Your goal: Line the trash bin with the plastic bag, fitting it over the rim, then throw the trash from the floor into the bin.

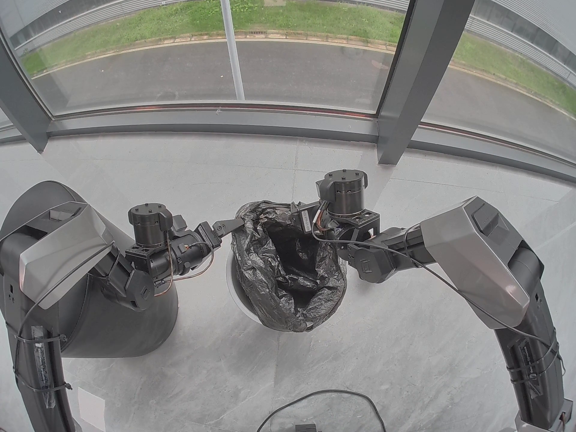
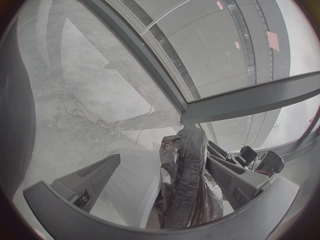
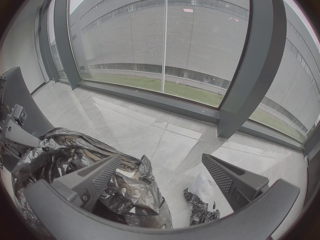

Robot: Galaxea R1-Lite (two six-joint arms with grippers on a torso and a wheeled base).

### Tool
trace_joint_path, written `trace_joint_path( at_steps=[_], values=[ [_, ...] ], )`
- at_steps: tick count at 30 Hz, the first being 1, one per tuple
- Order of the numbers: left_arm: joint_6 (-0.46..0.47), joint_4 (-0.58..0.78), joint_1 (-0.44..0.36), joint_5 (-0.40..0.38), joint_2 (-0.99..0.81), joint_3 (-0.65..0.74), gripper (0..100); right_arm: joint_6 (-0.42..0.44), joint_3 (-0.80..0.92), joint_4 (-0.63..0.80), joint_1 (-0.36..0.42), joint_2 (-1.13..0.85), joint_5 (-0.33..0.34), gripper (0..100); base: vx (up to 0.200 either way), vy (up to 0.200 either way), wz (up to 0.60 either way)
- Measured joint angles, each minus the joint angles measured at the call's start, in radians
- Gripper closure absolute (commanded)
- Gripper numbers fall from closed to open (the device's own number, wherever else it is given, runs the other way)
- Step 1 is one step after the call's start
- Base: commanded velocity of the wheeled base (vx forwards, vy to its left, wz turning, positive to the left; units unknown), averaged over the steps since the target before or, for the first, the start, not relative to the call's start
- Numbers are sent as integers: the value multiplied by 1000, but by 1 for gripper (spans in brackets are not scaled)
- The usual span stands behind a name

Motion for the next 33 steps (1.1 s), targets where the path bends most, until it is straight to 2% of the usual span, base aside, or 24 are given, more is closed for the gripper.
trace_joint_path(
  at_steps=[18, 33],
  values=[
    [9, -53, 54, 1, 53, 12, 0, 16, -23, -5, -24, 23, -1, 0, 0, 0, 0],
    [39, -54, 68, 0, 120, 18, 0, 26, -22, -5, -31, 27, -1, 0, 0, 0, 0]
  ],
)
